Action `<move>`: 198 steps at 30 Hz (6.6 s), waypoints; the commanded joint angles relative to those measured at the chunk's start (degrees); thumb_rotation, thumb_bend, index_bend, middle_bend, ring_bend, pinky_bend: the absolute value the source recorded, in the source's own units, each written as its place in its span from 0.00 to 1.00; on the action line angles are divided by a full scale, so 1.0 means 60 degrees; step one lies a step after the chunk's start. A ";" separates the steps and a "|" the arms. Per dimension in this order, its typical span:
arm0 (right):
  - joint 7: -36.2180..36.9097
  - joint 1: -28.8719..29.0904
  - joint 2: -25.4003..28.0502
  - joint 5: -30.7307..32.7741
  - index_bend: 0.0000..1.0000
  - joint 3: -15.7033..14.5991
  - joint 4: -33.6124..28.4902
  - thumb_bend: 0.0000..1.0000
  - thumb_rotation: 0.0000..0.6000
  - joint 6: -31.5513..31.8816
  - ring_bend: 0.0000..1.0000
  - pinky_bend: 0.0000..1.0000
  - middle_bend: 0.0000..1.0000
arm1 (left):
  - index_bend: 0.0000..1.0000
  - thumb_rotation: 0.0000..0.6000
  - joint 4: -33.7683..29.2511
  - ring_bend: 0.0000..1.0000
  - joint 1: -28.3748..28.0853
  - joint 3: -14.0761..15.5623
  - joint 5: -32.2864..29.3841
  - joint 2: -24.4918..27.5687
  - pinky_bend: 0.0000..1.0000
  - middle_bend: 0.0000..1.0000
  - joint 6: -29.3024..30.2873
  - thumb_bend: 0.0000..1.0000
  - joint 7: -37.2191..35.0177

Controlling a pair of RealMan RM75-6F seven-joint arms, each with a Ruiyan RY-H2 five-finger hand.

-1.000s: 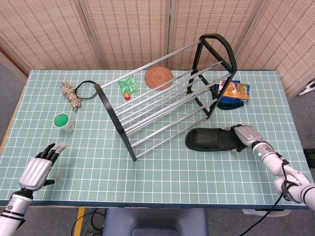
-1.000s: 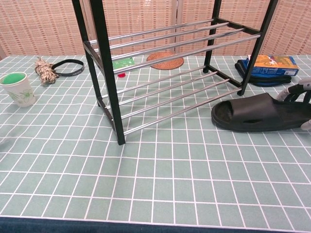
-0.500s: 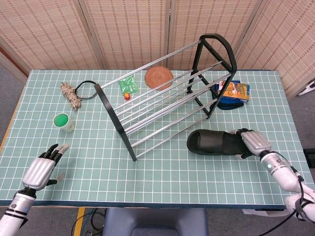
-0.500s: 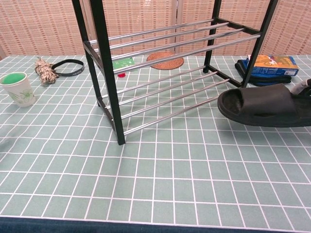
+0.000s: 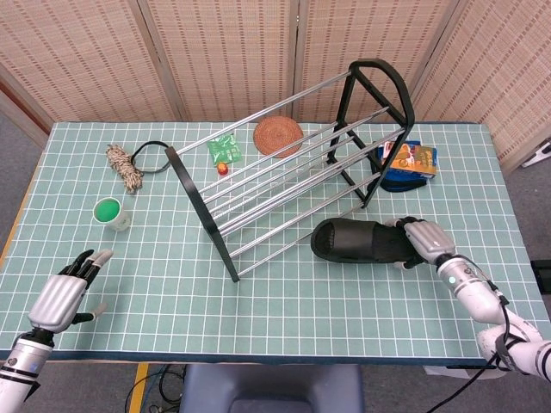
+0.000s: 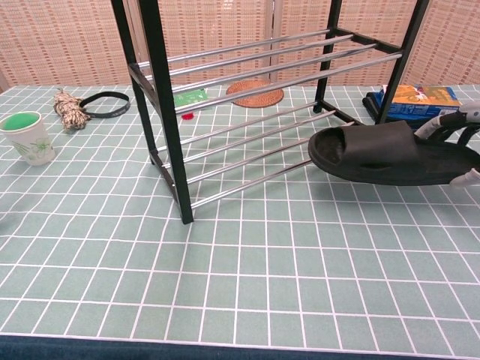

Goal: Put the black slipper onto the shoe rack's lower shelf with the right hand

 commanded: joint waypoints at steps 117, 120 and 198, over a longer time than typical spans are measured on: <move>0.0186 0.2206 -0.2070 -0.0600 0.00 0.0238 0.2168 0.17 1.00 -0.0885 0.00 0.04 0.00 | 0.06 1.00 -0.0782 0.09 0.1531 -0.0084 0.0963 0.1137 0.29 0.12 0.2495 0.26 -0.1007; -0.0245 0.2039 -0.1759 -0.0443 0.00 0.0178 0.1657 0.17 1.00 -0.0711 0.00 0.04 0.00 | 0.06 1.00 -0.0794 0.09 0.1528 -0.0085 0.0971 0.1114 0.29 0.12 0.2477 0.26 -0.0931; -0.0686 0.1265 -0.1386 0.0659 0.00 0.0264 0.1561 0.18 1.00 -0.1240 0.00 0.04 0.00 | 0.06 1.00 -0.0814 0.09 0.1450 -0.0134 0.0891 0.1144 0.29 0.12 0.2284 0.26 -0.1082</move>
